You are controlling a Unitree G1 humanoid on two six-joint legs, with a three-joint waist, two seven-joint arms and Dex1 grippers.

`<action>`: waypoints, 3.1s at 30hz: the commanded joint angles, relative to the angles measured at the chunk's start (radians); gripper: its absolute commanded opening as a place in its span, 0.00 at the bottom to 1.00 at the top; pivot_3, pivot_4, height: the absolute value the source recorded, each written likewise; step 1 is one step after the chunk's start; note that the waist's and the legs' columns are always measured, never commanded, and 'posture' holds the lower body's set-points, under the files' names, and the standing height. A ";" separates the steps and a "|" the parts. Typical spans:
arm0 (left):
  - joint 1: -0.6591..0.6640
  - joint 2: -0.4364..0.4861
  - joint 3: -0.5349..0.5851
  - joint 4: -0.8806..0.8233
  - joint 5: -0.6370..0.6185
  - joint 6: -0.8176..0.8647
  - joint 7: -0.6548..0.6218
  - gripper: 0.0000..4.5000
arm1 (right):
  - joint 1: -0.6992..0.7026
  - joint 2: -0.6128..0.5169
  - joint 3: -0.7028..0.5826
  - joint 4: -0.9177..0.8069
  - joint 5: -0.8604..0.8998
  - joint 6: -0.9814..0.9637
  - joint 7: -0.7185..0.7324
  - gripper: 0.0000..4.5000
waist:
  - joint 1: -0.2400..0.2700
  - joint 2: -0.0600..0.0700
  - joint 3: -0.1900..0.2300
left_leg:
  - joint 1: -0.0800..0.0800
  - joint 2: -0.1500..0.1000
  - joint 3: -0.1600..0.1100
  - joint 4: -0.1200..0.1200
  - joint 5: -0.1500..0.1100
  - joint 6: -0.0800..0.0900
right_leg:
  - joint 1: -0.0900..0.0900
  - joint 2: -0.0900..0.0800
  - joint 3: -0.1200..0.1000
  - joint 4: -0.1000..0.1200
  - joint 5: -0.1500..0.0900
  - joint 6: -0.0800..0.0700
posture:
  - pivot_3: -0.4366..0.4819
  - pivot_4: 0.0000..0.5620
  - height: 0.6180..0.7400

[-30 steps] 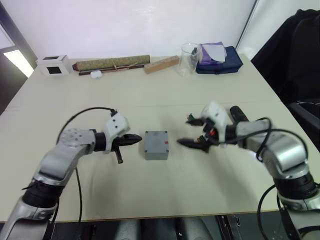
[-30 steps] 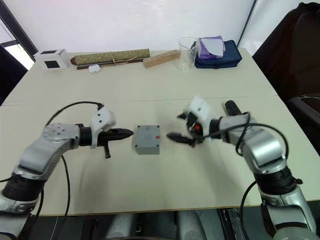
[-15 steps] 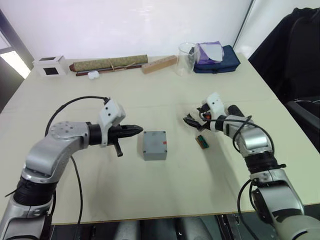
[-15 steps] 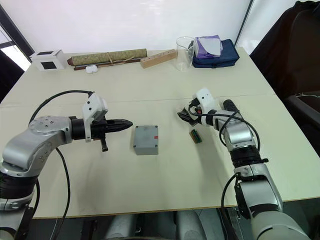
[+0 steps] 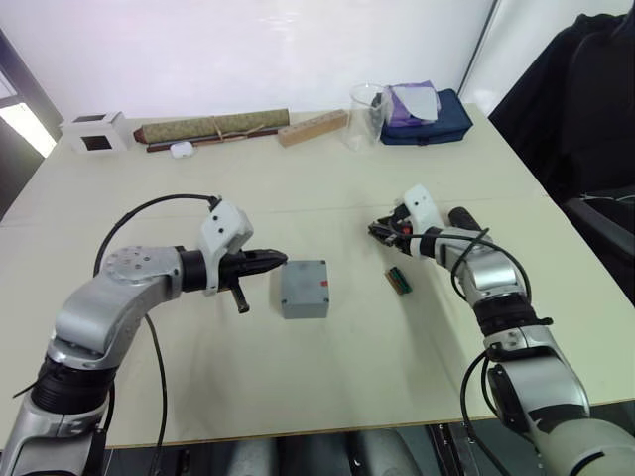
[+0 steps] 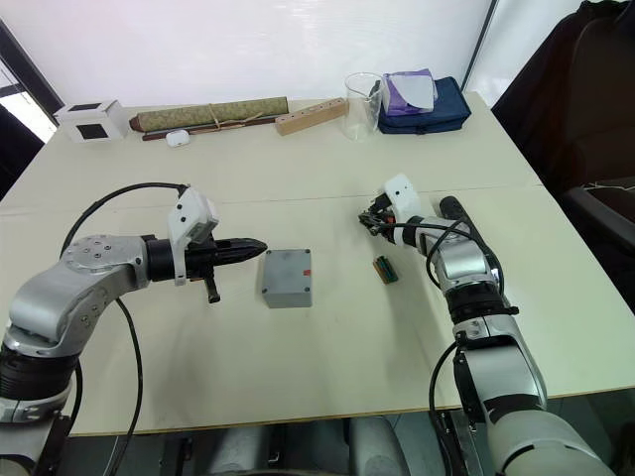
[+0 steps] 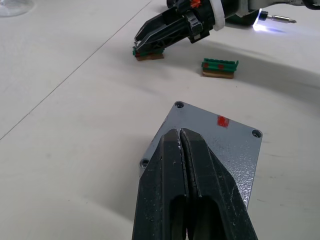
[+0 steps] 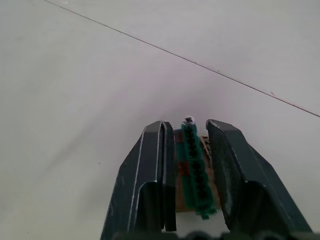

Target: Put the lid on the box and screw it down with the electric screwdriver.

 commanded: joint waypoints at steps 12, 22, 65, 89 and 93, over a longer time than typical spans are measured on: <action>0.006 0.000 -0.019 -0.020 0.004 -0.028 0.010 0.00 | -0.061 0.007 -0.020 0.038 -0.012 -0.049 0.001 0.30 | -0.001 0.000 0.000 | 0.000 0.000 0.000 0.000 0.000 0.000 | 0.000 0.000 0.000 0.000 0.000 0.000 | 0.48 0.27 1.00; 0.005 -0.004 -0.033 -0.007 0.017 -0.046 0.012 0.00 | -0.086 0.016 -0.013 0.094 -0.024 -0.075 0.007 0.30 | 0.000 0.000 0.000 | 0.000 0.000 0.000 0.000 0.000 0.000 | 0.000 0.000 0.000 0.000 0.000 0.000 | 0.48 0.27 1.00; 0.036 0.034 0.014 0.030 -0.016 -0.051 -0.027 0.00 | 0.135 -0.031 -0.041 -0.620 0.146 0.207 0.105 0.02 | 0.001 0.000 0.000 | 0.000 0.000 0.000 0.000 0.000 0.000 | 0.000 0.000 0.000 0.000 0.000 0.000 | 0.48 0.27 1.00; 0.128 0.062 0.130 0.021 -0.189 0.018 -0.042 0.00 | 0.258 -0.003 0.136 -0.774 0.141 0.204 0.090 0.02 | 0.002 0.000 0.000 | 0.000 0.000 -0.001 0.000 0.000 0.000 | 0.000 0.000 0.000 0.000 0.000 0.000 | 0.48 0.27 1.00; 0.125 0.062 0.123 0.027 -0.189 0.013 -0.039 0.00 | 0.252 -0.006 0.133 -0.754 0.132 0.191 0.088 0.02 | 0.002 0.000 0.000 | 0.000 0.000 0.000 0.000 0.000 0.000 | 0.000 0.000 0.000 0.000 0.000 0.000 | 0.48 0.27 1.00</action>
